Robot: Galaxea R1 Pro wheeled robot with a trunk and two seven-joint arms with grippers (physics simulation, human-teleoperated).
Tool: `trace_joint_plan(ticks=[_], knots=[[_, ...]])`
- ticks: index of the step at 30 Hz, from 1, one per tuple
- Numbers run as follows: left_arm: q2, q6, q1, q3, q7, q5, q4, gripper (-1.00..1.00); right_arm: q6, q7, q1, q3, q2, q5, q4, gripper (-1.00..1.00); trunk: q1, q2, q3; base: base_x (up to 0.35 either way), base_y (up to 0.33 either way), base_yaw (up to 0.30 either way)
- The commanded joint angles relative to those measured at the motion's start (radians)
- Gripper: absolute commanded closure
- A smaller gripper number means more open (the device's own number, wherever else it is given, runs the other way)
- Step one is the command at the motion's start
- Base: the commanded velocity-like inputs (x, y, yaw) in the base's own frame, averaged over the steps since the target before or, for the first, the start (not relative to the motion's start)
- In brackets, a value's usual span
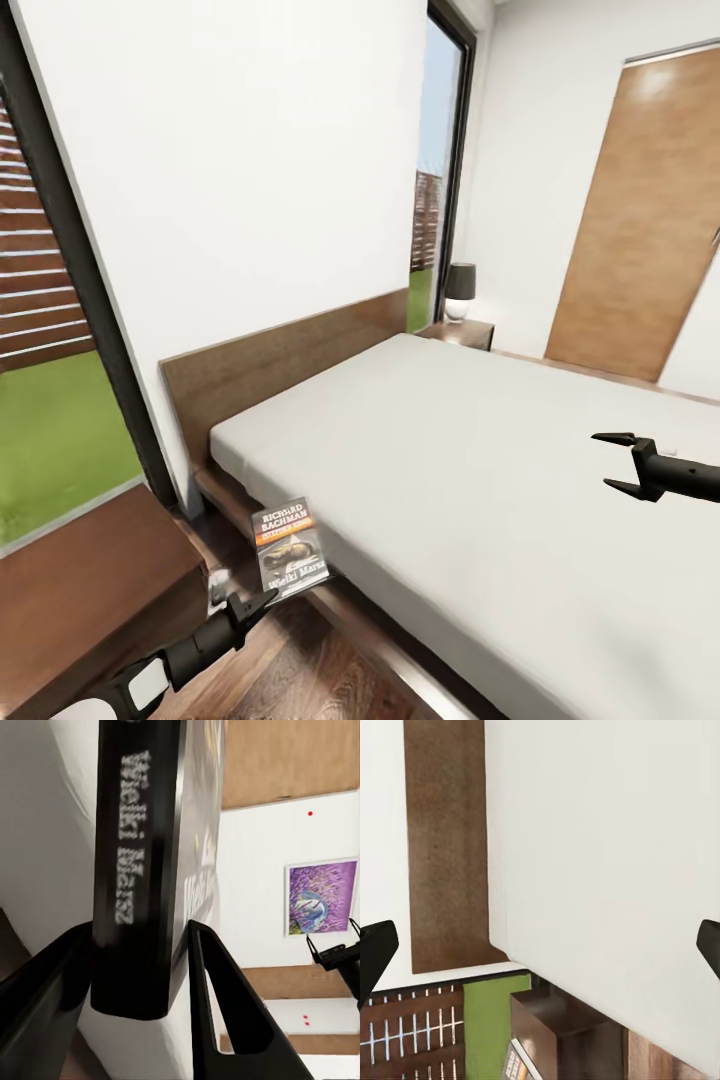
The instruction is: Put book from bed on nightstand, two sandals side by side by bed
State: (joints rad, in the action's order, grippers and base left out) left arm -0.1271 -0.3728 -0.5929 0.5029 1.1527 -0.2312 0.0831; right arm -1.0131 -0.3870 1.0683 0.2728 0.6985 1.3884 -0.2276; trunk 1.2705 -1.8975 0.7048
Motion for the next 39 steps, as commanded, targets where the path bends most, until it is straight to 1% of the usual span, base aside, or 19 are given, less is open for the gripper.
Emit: trace_joint_plan(ticks=[1,8,12,33,39], knots=[[0.000,-0.010,-0.001,-0.004,0.001,-0.011,0.000,1.00,-0.001,-0.011,0.001,0.005,0.001,-0.005,0.000,-1.00,0.000,-0.001,0.001,0.000,0.000,0.248],[0.000,-0.010,-0.001,-0.004,0.001,-0.011,0.000,1.00,-0.001,-0.010,0.001,0.006,0.001,-0.005,0.000,-1.00,0.000,-0.001,0.004,0.000,0.000,0.250],[0.000,-0.010,-0.001,-0.004,0.001,-0.011,0.000,1.00,-0.001,-0.010,0.001,0.007,0.001,-0.006,0.000,-1.00,0.000,-0.001,0.005,0.000,0.000,0.151],[0.000,-0.009,-0.001,-0.004,0.002,-0.012,0.000,1.00,-0.001,-0.010,0.001,0.009,0.001,-0.008,-0.002,-1.00,0.000,-0.001,0.005,0.000,0.000,0.017],[0.000,-0.009,-0.001,-0.004,0.002,-0.012,0.000,1.00,-0.001,-0.010,0.001,0.007,0.001,-0.007,-0.001,-1.00,0.000,-0.001,0.007,0.000,0.000,0.140]])
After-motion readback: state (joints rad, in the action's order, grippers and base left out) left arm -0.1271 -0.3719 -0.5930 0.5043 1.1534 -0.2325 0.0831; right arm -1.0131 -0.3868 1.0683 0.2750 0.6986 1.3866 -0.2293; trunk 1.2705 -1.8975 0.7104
